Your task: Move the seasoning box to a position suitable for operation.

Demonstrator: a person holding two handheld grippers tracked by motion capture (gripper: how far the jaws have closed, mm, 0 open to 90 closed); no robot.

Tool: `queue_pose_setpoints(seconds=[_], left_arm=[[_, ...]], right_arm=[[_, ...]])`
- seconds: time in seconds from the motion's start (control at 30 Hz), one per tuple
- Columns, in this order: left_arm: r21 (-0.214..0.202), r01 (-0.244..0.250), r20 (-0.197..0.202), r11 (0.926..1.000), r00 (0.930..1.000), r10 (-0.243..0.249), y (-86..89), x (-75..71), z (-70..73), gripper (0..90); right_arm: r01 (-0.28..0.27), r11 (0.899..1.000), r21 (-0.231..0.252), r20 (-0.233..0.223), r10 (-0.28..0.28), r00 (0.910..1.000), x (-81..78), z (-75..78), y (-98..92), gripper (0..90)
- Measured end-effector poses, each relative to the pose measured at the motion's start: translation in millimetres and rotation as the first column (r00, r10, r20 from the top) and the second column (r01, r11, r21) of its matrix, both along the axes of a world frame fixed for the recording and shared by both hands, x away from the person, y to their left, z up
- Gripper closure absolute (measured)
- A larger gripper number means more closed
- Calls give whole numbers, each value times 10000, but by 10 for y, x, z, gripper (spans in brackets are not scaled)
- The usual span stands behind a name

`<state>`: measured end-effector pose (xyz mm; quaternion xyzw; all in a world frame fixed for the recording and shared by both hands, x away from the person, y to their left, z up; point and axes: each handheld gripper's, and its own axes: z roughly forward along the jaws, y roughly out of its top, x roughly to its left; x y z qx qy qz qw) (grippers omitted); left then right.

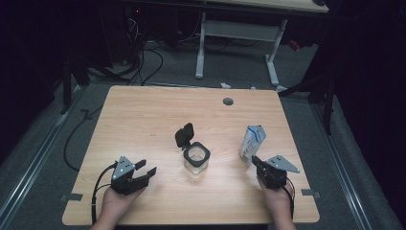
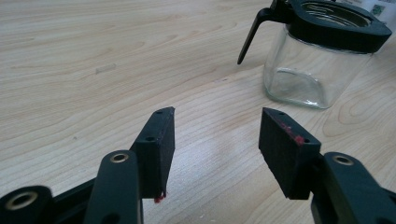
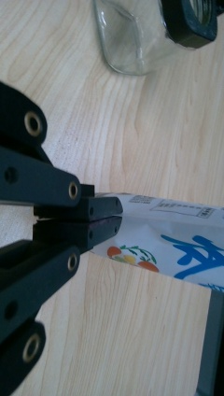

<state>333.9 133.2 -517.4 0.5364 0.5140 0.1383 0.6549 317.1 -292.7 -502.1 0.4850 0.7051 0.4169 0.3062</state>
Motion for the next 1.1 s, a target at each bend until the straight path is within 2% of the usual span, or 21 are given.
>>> queue_pose_setpoints(seconds=[0.03,0.07,0.1,0.13,0.17,0.23,0.37,0.4,0.6,0.8,1.1], left_arm=[[0,0,0,10000,10000,0,0,0,0,456],[-13,24,-1,10000,10000,-24,-1,0,0,456],[-26,44,2,10000,10000,-44,-2,1,-1,454],[59,116,15,9999,9999,-116,-2,4,-7,453],[59,116,15,9999,9999,-116,-2,4,-7,452],[92,167,1,9998,9999,-167,-7,3,-15,450],[57,197,7,9998,9998,-197,-11,-2,-14,447],[62,211,13,9998,9998,-211,-11,-3,-14,445],[37,224,-24,9997,9997,-224,-2,8,-25,444],[-169,154,-102,9997,9998,-155,19,15,-12,443],[-8,123,-55,9999,9999,-123,17,15,-23,440]], right_arm=[[151,9998,96,7,-151,9999,-11,3,7,830],[151,9998,96,7,-151,9999,-11,3,7,830],[223,9996,179,84,-225,9997,-29,10,15,761],[319,9993,192,93,-320,9994,-38,12,28,725],[319,9993,192,93,-320,9994,-38,12,28,725],[568,9982,176,69,-569,9984,-19,23,66,629],[657,9974,302,45,-659,9978,22,59,88,581],[774,9968,206,77,-775,9970,58,81,110,554],[871,9962,37,188,-872,9960,134,94,129,603],[909,9958,-63,295,-907,9954,163,80,149,631],[854,9963,60,350,-856,9957,148,87,134,634]])
